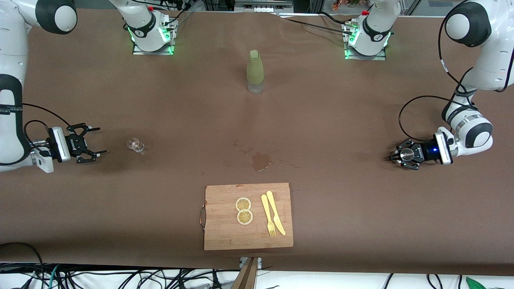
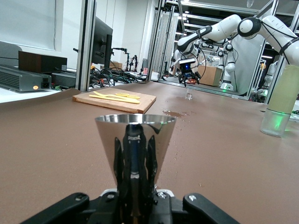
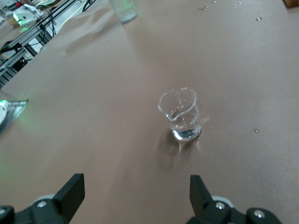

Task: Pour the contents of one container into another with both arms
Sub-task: 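Set the glass cup down and open the right gripper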

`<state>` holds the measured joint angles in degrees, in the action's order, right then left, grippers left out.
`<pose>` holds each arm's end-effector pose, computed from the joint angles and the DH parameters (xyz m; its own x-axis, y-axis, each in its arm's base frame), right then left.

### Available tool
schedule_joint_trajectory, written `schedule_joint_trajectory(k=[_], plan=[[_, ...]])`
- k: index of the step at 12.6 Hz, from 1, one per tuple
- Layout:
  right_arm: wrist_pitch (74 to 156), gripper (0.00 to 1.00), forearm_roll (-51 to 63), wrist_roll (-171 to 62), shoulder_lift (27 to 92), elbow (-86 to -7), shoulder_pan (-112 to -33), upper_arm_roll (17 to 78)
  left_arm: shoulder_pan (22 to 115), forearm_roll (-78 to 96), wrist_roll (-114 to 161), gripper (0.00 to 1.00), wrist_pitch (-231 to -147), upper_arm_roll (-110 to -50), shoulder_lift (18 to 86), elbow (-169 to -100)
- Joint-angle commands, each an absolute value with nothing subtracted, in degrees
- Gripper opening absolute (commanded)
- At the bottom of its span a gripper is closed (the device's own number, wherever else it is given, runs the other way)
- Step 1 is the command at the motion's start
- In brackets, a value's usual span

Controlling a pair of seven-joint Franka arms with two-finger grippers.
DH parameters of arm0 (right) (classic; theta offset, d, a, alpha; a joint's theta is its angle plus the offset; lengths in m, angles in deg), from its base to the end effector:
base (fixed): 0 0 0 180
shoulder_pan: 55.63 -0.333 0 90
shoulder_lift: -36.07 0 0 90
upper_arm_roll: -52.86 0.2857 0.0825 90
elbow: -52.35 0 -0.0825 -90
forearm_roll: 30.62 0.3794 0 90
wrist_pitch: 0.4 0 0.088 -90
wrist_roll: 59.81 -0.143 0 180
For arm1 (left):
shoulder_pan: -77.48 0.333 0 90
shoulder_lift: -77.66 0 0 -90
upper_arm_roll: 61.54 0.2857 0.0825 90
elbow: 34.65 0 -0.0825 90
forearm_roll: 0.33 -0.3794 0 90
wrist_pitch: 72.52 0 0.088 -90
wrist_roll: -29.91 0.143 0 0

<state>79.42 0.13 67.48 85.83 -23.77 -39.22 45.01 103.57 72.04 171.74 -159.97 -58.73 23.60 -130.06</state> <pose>0.5797 -0.1626 0.1497 0.0772 0.7263 0.6831 0.8991 0.2454 -0.3625 0.5439 0.1405 0.0512 0.1931 -0.1161 0.9743 -0.9626 -0.2148 0.1652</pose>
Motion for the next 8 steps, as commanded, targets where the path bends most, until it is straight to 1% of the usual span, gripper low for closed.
schedule_joint_trajectory(k=[1, 4, 6, 8], plan=[[78.3, 1.0, -3.6, 59.5, 81.5, -23.8, -41.2, 45.4, 103.1, 72.7, 173.3, 0.0, -160.1, -58.6, 23.7, -130.0], [78.3, 1.0, -8.4, 47.8, 75.4, -23.8, -44.3, 45.7, 103.1, 72.6, 173.3, 0.0, -160.1, -58.6, 23.7, -130.2], [78.2, 1.0, -11.8, 40.0, 71.8, -23.8, -47.3, 45.7, 103.1, 72.6, 173.3, 0.13, -160.1, -58.6, 23.6, -130.3], [78.1, 1.0, -13.8, 33.5, 69.3, -23.9, -50.1, 45.7, 103.1, 72.7, 173.3, 0.18, -160.1, -58.6, 23.5, -130.4]])
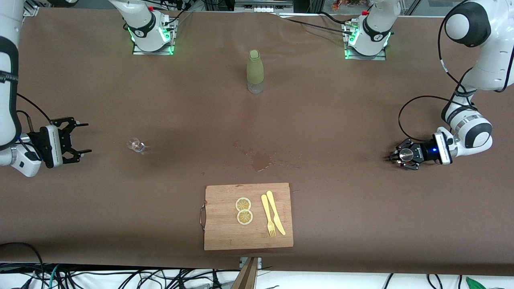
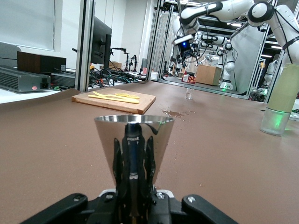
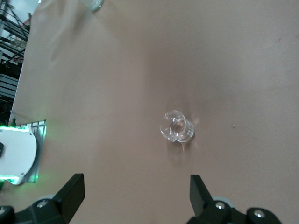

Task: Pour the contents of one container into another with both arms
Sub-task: 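Raise the right gripper while the left gripper sets the jigger down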

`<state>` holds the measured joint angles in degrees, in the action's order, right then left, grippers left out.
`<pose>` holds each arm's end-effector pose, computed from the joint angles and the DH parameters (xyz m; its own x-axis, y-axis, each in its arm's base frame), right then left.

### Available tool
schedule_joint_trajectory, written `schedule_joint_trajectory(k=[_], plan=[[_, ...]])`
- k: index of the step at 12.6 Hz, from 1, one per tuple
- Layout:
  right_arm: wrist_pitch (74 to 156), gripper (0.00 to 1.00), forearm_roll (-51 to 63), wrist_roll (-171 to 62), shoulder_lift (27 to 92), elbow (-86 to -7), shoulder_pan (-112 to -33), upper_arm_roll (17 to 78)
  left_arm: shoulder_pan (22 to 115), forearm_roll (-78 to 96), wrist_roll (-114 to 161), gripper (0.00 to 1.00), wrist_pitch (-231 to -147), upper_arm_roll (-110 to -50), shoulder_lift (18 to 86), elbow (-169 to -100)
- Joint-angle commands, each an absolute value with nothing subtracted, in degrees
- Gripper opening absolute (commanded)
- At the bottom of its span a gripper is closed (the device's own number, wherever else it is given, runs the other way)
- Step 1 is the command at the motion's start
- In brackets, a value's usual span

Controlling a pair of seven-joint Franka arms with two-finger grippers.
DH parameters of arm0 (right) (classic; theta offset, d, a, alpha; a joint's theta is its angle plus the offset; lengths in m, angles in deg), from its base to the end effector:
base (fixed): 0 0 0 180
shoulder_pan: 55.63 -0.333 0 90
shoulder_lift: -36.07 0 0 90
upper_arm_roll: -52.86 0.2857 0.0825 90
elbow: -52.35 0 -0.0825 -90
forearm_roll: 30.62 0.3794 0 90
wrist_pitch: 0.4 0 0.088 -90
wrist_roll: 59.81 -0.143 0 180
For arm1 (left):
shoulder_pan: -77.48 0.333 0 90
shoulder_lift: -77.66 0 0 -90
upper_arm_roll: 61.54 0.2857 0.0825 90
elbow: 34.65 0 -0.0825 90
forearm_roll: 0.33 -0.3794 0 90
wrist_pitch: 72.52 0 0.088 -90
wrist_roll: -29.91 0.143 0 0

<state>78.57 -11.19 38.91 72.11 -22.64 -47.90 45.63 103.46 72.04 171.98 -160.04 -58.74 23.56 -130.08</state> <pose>0.6149 -0.0975 0.2954 0.2106 0.9249 0.3164 0.8775 -0.0362 -0.4783 0.5440 0.1394 0.0506 0.1899 -0.1177 0.9747 -0.9635 -0.2130 0.1620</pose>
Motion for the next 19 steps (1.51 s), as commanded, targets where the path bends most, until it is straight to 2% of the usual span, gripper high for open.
schedule_joint_trajectory(k=[1, 8, 9, 10, 14, 19], plan=[[78.1, 1.0, -15.0, 29.8, 68.2, -23.8, -51.5, 45.7, 103.1, 72.7, 173.3, 0.2, -160.1, -58.6, 23.4, -130.4], [76.0, 1.0, -22.9, 3.5, 62.1, -23.8, -63.7, 45.7, 103.2, 72.7, 173.3, 0.29, -160.1, -58.5, 23.2, -130.4], [76.0, 1.0, -24.0, 0.3, 62.0, -23.8, -65.1, 45.7, 103.2, 72.7, 173.3, 0.43, -160.1, -58.5, 23.2, -130.4], [76.0, 1.0, -25.5, -3.6, 61.9, -23.7, -66.4, 45.7, 103.2, 72.7, 174.4, 0.99, -160.1, -58.4, 23.2, -130.4], [76.0, 1.0, -28.1, -18.1, 60.5, -22.2, -70.7, 45.7, 103.5, 72.7, 174.1, 1.0, -160.0, -58.2, 23.6, -130.4], [76.2, 1.0, -29.6, -35.2, 60.4, -20.4, -72.1, 45.6, 104.0, 68.7, 169.9, 1.0, -159.4, -56.9, 25.4, -130.2]])
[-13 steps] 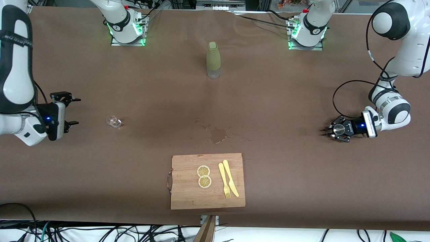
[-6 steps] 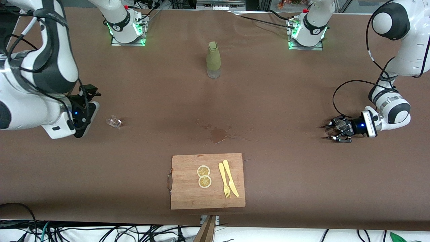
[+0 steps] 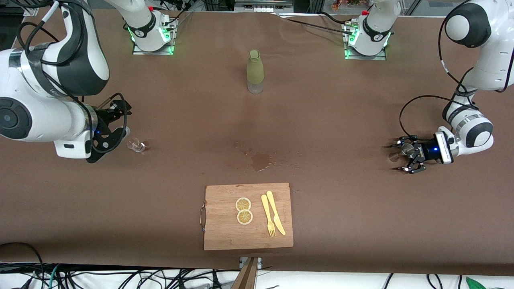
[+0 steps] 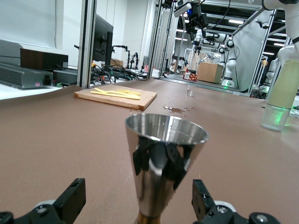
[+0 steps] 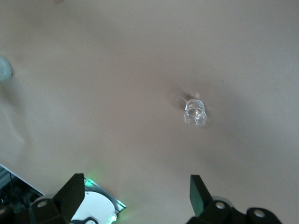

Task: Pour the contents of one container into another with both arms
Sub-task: 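Raise the right gripper while the left gripper sets the jigger down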

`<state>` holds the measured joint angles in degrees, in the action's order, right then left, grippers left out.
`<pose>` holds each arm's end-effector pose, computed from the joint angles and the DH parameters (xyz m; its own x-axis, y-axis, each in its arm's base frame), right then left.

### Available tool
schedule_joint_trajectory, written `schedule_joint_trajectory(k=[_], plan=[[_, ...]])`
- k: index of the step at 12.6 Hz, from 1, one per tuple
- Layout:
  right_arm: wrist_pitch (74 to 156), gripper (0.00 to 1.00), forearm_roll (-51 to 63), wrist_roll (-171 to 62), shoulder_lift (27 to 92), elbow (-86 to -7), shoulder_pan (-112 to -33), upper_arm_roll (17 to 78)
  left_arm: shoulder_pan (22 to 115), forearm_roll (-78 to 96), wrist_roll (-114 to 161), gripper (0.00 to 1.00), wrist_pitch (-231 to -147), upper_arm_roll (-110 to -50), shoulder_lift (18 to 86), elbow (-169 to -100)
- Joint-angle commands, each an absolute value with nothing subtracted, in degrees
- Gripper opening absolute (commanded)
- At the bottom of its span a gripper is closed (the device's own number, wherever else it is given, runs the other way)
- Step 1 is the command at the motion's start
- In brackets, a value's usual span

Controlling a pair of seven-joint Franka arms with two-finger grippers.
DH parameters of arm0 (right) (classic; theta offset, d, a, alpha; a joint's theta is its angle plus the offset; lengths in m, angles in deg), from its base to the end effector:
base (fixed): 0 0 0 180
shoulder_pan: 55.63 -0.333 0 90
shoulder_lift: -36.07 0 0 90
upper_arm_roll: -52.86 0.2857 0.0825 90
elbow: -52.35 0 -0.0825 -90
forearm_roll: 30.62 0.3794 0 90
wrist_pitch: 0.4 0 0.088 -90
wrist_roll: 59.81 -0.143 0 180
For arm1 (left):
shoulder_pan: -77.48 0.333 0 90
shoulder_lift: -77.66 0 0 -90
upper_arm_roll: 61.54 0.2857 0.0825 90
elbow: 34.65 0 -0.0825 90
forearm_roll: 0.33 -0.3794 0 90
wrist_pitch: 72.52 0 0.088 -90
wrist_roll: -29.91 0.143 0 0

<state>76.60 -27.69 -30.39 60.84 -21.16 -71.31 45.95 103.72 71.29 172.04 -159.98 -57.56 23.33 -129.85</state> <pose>0.6016 0.1124 0.4210 0.7259 0.6122 -0.3136 0.5887 -0.7887 -0.1771 0.5381 0.1525 0.0468 0.2001 -0.1363 0.9702 -0.9609 -0.2206 0.1672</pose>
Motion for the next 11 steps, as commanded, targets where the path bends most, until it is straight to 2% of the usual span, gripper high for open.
schedule_joint_trajectory(k=[1, 7, 11], plan=[[76.3, 1.0, -29.8, -37.2, 60.4, -20.0, -72.2, 45.7, 104.7, 67.7, 169.4, 1.0, -159.3, -56.8, 26.2, -130.2], [77.6, 1.0, -30.2, -52.5, 60.3, -19.6, -72.8, 45.5, 107.4, 61.6, 163.7, 1.0, -158.9, -56.8, 30.8, -130.4], [81.4, 1.0, -30.1, -60.4, 58.1, -20.5, -73.9, 45.9, 108.8, 54.5, 154.1, 1.0, -159.5, -56.8, 39.0, -130.7]])
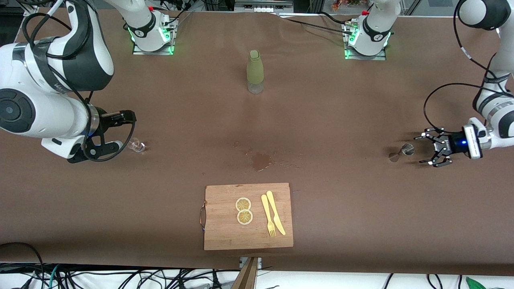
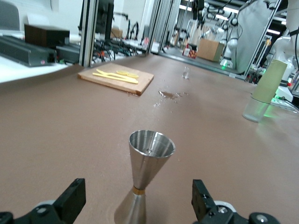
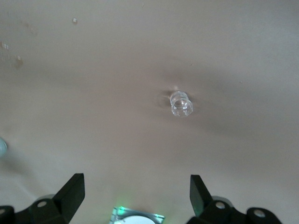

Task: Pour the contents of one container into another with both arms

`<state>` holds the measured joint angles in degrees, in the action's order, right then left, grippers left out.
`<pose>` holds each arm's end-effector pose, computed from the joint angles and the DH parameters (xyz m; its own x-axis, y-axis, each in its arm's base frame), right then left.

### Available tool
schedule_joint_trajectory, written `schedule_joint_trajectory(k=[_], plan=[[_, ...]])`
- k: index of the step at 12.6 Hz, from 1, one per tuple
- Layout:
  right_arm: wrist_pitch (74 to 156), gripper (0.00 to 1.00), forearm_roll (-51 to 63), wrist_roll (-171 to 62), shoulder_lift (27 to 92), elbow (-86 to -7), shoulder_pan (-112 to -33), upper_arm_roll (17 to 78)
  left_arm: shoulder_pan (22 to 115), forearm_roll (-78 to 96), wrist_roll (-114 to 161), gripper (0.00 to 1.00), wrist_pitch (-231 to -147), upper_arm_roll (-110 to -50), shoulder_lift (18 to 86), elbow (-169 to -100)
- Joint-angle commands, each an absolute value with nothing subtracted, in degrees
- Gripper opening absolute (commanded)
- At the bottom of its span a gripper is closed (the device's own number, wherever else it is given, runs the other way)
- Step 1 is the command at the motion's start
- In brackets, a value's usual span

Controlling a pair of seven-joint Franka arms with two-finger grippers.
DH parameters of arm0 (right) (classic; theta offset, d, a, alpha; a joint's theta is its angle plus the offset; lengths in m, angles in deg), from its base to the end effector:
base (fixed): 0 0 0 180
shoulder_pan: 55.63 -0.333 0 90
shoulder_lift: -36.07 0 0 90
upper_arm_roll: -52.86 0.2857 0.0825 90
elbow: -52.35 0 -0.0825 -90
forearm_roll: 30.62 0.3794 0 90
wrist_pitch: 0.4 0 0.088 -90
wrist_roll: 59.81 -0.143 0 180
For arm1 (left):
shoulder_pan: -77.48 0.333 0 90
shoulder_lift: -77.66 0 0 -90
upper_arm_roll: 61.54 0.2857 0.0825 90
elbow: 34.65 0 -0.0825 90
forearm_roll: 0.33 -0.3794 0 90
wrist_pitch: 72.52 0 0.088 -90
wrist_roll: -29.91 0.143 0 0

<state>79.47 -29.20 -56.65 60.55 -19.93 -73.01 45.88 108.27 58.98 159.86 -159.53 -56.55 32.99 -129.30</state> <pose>0.6091 0.1278 0.4352 0.9301 0.2270 -0.2886 0.2400 -0.9707 0.0099 0.5312 0.2243 0.1279 0.3130 -0.2930 0.9034 -0.9413 -0.2226 0.2539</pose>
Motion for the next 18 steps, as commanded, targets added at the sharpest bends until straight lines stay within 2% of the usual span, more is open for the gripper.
schedule_joint_trajectory(k=[1, 6, 9, 14, 18], plan=[[81.9, 1.0, -29.7, -61.5, 57.3, -21.6, -73.6, 46.0, 108.8, 52.5, 150.9, 1.0, -159.9, -56.8, 41.5, -130.8], [91.1, 1.0, -29.9, -60.7, 47.9, -36.0, -68.0, 48.2, 108.7, 42.4, 133.3, 1.0, -164.2, -57.7, 52.7, -131.8], [93.3, 1.0, -29.6, -61.2, 44.0, -40.4, -64.5, 48.6, 108.1, 36.2, 119.4, 1.0, -166.4, -60.5, 59.1, -132.2], [92.6, 1.0, -29.5, -60.9, 38.4, -41.4, -58.4, 48.6, 107.3, 26.5, 88.0, 1.0, -170.8, -70.1, 66.0, -132.2], [87.3, 1.0, -29.7, -62.0, 34.1, -41.3, -55.4, 48.6, 104.7, 17.9, 62.0, 1.0, -171.8, -75.9, 69.5, -132.2]])
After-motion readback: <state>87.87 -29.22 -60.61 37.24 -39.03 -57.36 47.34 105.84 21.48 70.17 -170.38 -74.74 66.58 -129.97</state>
